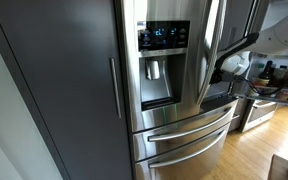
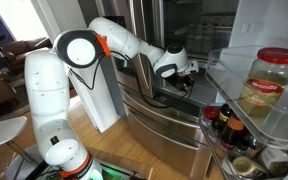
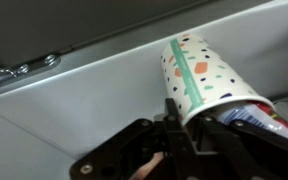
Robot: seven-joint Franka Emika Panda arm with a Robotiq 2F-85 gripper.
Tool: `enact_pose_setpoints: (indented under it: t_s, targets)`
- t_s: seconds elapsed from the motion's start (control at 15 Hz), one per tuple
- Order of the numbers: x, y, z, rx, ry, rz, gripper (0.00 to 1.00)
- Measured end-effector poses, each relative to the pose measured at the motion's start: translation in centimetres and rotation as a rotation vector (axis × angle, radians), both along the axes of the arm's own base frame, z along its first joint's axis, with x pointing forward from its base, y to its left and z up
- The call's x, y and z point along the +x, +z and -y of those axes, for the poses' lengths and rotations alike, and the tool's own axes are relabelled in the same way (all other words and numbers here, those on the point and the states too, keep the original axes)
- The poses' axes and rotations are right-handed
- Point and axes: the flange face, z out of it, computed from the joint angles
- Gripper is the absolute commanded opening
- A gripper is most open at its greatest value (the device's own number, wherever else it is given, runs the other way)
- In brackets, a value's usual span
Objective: Pick up the paper cup from the refrigerator and put it in the second from the bottom shelf on the right refrigerator door
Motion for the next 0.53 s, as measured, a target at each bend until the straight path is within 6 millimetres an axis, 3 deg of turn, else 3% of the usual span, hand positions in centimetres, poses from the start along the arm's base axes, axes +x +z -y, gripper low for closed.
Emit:
enact_pose_setpoints:
  t_s: [0.53]
  targets:
    - [-1.5,0.3,1.6,0.050,-0.034,-0.011,0.01]
